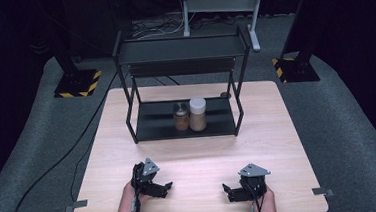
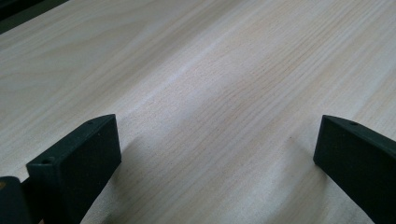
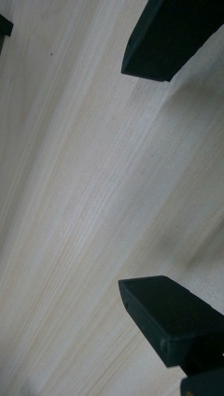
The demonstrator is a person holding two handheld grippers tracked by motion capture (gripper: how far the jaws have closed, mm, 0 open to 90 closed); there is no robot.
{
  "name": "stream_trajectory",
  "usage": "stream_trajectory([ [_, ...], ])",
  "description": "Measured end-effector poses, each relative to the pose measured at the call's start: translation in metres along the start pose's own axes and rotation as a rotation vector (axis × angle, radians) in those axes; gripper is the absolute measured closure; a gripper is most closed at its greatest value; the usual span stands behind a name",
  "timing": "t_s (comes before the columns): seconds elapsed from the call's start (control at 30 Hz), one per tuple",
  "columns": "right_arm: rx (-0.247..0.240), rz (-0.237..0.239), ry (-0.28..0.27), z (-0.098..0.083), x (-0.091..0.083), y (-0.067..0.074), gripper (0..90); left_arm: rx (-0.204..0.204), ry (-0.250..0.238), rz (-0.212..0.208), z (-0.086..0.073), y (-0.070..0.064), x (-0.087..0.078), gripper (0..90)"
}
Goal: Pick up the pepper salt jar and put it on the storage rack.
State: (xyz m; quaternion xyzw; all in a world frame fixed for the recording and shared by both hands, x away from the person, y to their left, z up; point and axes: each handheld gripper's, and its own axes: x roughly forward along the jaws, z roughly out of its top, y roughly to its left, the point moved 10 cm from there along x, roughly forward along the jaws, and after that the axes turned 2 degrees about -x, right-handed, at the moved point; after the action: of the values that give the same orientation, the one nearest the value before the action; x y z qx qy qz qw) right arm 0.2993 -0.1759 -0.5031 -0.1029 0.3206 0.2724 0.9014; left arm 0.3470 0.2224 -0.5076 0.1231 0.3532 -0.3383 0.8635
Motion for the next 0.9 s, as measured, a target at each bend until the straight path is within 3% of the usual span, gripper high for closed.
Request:
stream_trajectory([
  [0.9, 0.008, -0.008, -0.005, -0.0003, -0.0003, -0.0001, 0.0, 0.0, -0.001, 0.0, -0.0001, -0.0001, 0.0, 0.3],
])
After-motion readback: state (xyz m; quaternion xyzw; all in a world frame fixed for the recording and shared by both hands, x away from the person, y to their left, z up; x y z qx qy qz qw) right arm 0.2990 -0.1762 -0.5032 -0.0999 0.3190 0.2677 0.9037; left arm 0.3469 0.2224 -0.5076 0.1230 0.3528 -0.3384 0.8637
